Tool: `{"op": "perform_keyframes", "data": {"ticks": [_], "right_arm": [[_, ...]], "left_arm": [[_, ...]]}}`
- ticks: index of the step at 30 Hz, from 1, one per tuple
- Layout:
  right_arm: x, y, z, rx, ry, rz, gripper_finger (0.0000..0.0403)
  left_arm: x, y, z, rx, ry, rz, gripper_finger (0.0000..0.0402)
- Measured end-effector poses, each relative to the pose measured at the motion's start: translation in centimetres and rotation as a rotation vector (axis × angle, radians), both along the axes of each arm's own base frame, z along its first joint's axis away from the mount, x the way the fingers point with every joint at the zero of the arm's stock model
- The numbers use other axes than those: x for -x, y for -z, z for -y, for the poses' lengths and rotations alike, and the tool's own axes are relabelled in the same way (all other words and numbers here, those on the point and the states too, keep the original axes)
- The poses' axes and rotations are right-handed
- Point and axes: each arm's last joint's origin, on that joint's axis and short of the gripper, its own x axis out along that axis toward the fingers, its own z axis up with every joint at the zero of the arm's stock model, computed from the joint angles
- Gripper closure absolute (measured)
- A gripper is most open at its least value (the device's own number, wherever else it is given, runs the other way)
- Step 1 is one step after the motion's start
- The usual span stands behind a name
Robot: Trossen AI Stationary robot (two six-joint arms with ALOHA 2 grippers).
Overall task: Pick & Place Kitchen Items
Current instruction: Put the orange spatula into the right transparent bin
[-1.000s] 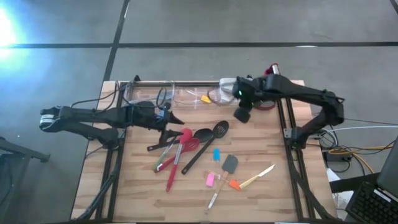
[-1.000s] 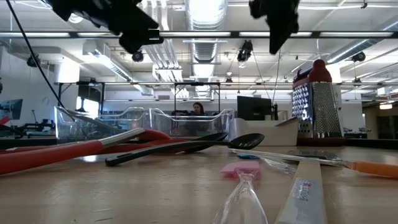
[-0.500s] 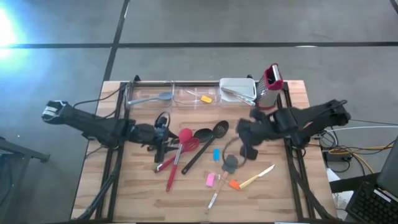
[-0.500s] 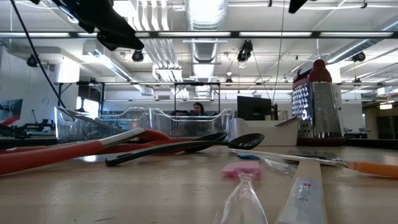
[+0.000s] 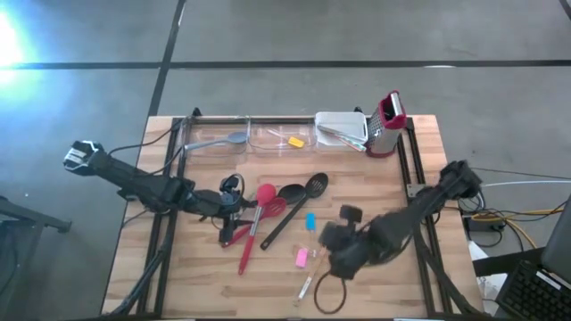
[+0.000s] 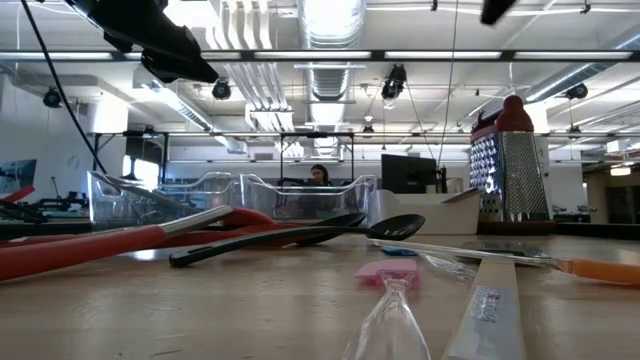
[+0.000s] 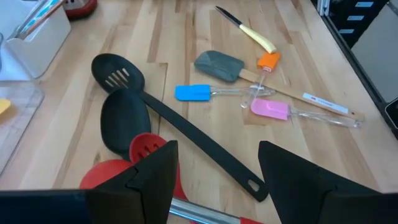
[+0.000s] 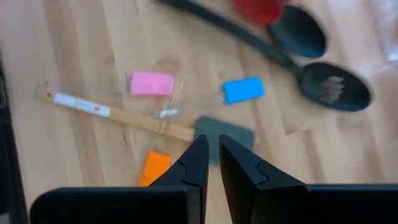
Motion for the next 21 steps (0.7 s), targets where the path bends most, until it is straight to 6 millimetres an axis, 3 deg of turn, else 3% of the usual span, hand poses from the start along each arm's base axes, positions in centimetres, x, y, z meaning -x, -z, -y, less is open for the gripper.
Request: {"op": "perform_keyframes", "data": {"ticks": [6, 12, 21], "right_arm": [[-1.3, 5.2, -2.7, 0.041, 0.128, -0.083, 0.0368], [-2.0, 9.2, -4.1, 0.050, 0.182, -0.178, 0.0335], [-2.6, 10.3, -4.4, 0.063, 0.151, -0.179, 0.0264]], "left_arm": [[0.0, 0.0, 0.0, -0.003, 0.001, 0.000, 0.0173], [0.0, 0.0, 0.0, -0.014, 0.008, 0.001, 0.0173], [0.0, 0.0, 0.0, -0.019, 0.011, 0.001, 0.0172]]}}
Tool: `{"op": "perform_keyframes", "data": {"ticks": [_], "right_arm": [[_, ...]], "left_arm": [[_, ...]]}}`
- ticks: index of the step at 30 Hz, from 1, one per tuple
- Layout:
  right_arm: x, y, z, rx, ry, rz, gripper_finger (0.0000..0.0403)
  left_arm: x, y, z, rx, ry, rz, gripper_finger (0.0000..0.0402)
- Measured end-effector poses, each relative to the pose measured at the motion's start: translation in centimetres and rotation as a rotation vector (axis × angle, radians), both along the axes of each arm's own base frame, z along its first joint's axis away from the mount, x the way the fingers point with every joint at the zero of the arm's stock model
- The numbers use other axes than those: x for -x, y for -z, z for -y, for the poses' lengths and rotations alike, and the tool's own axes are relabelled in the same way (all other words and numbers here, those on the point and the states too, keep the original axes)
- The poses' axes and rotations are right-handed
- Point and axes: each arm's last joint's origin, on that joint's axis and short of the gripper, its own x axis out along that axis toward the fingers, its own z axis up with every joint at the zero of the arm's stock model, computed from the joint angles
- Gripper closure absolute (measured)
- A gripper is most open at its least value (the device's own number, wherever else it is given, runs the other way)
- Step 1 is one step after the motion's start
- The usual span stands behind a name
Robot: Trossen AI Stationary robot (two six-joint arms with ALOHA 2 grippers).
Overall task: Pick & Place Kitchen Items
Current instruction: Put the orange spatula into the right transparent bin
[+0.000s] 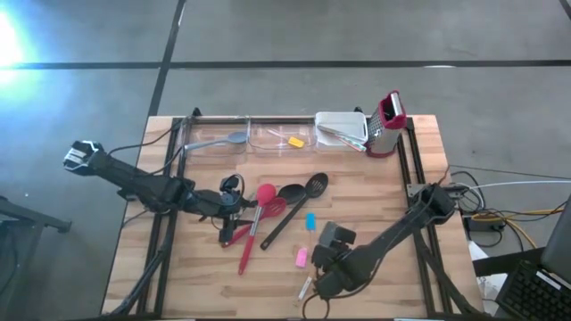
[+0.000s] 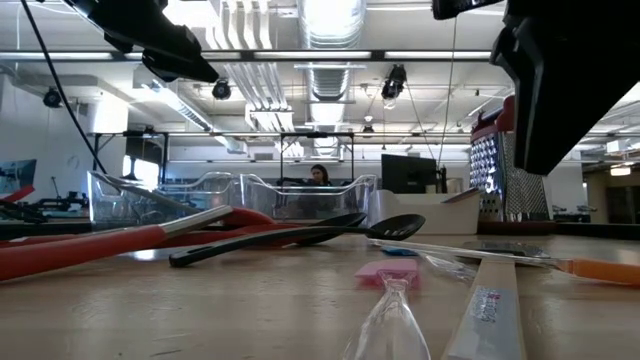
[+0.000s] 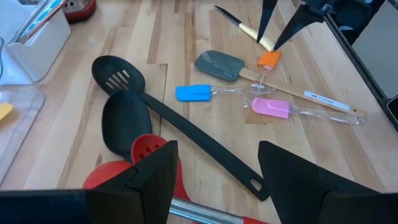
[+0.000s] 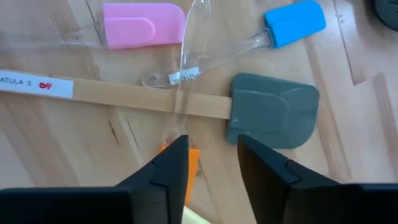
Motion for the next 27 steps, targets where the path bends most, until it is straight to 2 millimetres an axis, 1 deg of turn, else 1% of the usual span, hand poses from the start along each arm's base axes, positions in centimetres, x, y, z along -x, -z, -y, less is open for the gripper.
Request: {"op": "perform_keyframes", "data": {"ticks": [5, 15, 19, 22, 27], "right_arm": [[0.2, 0.5, 0.1, 0.003, -0.015, -0.011, 0.0250], [0.5, 4.3, -0.1, -0.148, -0.030, 0.012, 0.0249], [0.4, 5.4, 0.8, -0.151, -0.019, 0.015, 0.0243], [0.3, 5.7, 1.5, -0.148, -0.017, 0.015, 0.0241], [0.2, 6.4, 2.3, -0.194, -0.029, 0.007, 0.0251]], "left_arm": [[0.0, 0.0, 0.0, -0.002, 0.001, 0.000, 0.0172], [0.0, 0.0, 0.0, -0.018, 0.011, 0.000, 0.0172], [0.0, 0.0, 0.0, -0.018, 0.011, 0.000, 0.0172], [0.0, 0.0, 0.0, -0.018, 0.011, 0.000, 0.0172], [0.0, 0.0, 0.0, -0.018, 0.011, 0.000, 0.0172]]}}
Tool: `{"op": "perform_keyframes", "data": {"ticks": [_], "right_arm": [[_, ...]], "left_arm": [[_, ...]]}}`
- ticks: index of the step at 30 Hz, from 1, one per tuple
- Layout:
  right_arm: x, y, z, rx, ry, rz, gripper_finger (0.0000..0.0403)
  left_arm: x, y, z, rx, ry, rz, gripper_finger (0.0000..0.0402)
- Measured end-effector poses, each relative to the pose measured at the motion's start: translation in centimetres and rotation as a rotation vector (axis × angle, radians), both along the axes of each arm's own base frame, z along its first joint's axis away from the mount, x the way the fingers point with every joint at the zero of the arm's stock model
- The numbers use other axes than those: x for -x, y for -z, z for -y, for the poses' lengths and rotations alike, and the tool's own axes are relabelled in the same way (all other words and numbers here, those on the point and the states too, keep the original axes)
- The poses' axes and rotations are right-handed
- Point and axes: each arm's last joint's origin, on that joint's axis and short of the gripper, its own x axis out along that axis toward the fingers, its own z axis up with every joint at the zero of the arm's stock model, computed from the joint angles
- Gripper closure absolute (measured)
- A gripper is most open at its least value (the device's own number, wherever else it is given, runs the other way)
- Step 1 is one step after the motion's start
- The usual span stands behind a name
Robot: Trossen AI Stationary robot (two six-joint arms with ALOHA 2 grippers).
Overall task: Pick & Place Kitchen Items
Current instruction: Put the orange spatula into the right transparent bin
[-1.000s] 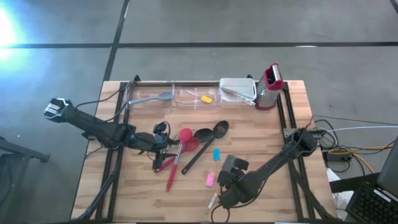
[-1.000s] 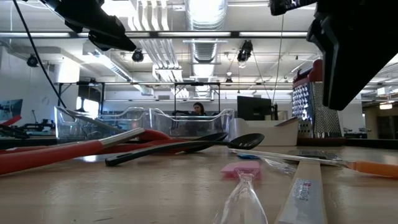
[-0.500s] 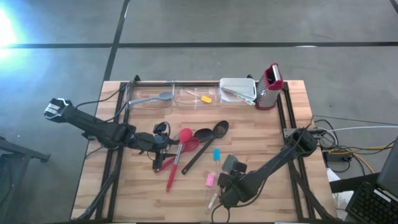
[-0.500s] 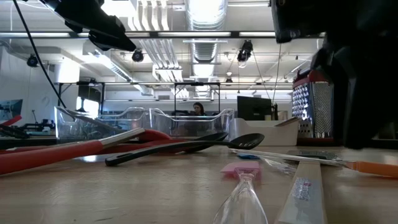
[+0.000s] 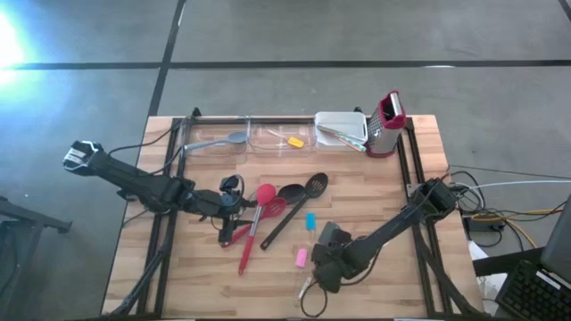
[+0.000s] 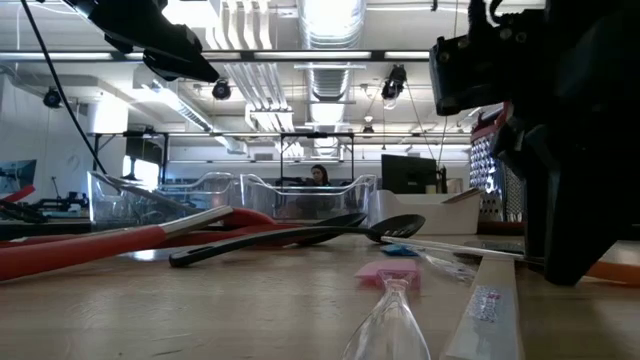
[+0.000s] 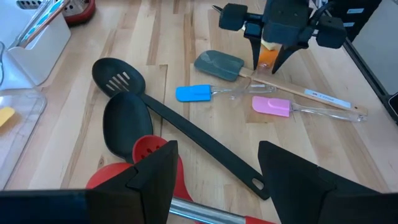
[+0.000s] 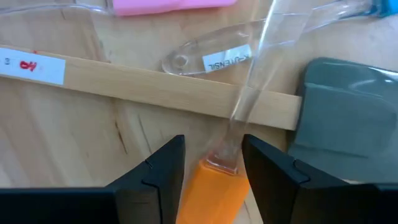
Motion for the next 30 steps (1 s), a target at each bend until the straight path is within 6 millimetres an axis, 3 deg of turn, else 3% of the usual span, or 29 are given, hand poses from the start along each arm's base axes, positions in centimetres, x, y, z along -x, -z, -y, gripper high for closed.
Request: {"op": "perform_keyframes", "data": {"ticks": [4, 11, 18, 30], "right_arm": [[-0.1, 0.2, 0.2, -0.011, 0.000, -0.001, 0.0283], [-0.3, 0.2, 0.2, -0.011, 0.024, 0.020, 0.0378], [-0.2, -0.4, 0.3, -0.027, 0.050, 0.034, 0.0385], [0.5, -4.4, 0.8, -0.053, 0.025, 0.114, 0.0389]], "left_arm": [[0.0, 0.0, 0.0, 0.000, 0.000, 0.000, 0.0172], [0.0, 0.0, 0.0, 0.001, 0.000, 0.001, 0.0172], [0.0, 0.0, 0.0, 0.001, 0.000, 0.001, 0.0172], [0.0, 0.0, 0.0, 0.001, 0.000, 0.001, 0.0172]]}}
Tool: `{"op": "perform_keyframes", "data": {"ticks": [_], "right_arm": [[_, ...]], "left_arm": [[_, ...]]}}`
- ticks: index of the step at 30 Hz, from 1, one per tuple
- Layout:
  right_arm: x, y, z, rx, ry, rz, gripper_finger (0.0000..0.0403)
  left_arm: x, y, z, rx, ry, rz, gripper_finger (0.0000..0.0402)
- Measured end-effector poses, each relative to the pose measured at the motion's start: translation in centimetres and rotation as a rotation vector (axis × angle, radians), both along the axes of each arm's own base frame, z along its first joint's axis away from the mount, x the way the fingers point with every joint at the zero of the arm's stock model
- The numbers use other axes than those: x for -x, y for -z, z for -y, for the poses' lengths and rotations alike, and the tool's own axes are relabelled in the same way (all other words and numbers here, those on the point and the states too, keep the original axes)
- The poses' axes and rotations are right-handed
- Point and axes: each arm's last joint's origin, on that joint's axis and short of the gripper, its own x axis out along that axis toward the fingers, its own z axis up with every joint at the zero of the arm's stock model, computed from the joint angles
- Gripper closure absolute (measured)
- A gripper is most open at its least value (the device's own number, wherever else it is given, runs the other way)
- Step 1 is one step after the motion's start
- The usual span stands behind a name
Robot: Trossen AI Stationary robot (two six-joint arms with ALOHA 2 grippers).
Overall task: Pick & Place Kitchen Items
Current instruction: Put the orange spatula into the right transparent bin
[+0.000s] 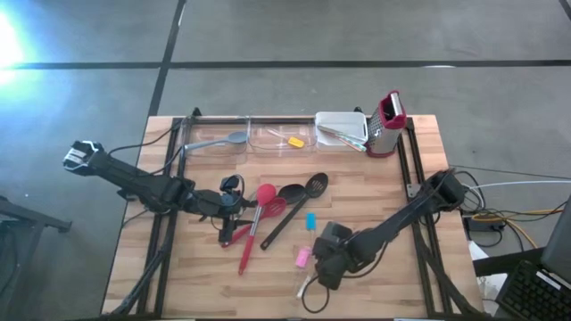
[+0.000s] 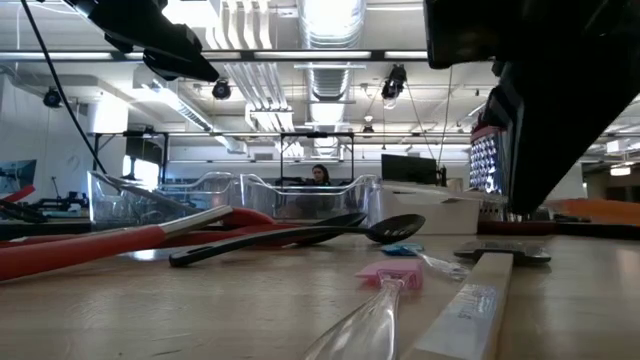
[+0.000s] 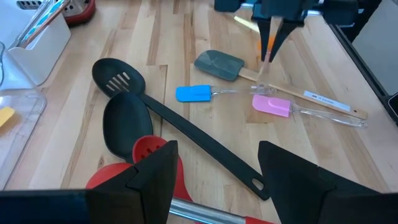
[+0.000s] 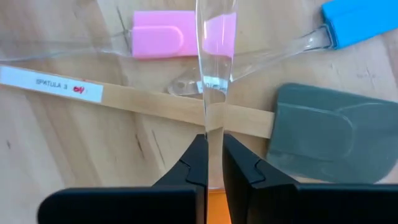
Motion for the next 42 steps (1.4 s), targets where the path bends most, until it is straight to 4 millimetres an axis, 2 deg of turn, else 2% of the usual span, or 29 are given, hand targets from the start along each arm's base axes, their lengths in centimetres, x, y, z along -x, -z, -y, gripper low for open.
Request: {"op": "perform_keyframes", "data": {"ticks": [5, 10, 15, 20, 25, 29, 32, 37, 39, 42], "right_arm": [[0.4, -2.3, 0.2, -0.013, -0.012, 0.060, 0.0389], [0.9, -3.8, 0.8, 0.067, -0.022, 0.121, 0.0389], [0.5, -5.1, 3.1, 0.137, -0.009, 0.141, 0.0389], [-1.1, -6.3, 6.6, 0.192, -0.050, 0.154, 0.0389], [-3.5, -8.6, 12.2, 0.279, -0.086, 0.176, 0.0390], [-5.0, -10.9, 18.3, 0.338, -0.065, 0.214, 0.0390], [-5.7, -12.4, 23.3, 0.318, -0.046, 0.298, 0.0390], [-5.3, -14.2, 31.1, 0.249, 0.011, 0.501, 0.0390], [-4.8, -14.8, 33.5, 0.255, 0.032, 0.556, 0.0390], [-4.0, -15.2, 36.0, 0.290, 0.060, 0.601, 0.0390]], "left_arm": [[0.0, 0.0, 0.0, 0.000, 0.000, 0.000, 0.0172], [0.0, 0.0, 0.0, 0.001, 0.000, 0.003, 0.0172], [-0.1, -0.1, 0.0, 0.000, 0.003, 0.016, 0.0172], [-0.2, -0.3, 0.0, -0.014, 0.013, 0.032, 0.0172], [0.1, -0.7, -0.3, -0.073, -0.047, 0.066, 0.0172], [0.8, -1.5, -0.7, -0.124, -0.105, 0.111, 0.0172], [1.3, -2.2, -1.0, -0.142, -0.123, 0.143, 0.0172], [1.8, -2.7, -1.2, -0.167, -0.110, 0.170, 0.0172], [1.9, -2.8, -1.2, -0.183, -0.102, 0.173, 0.0172], [1.9, -2.8, -1.2, -0.210, -0.089, 0.172, 0.0172]]}}
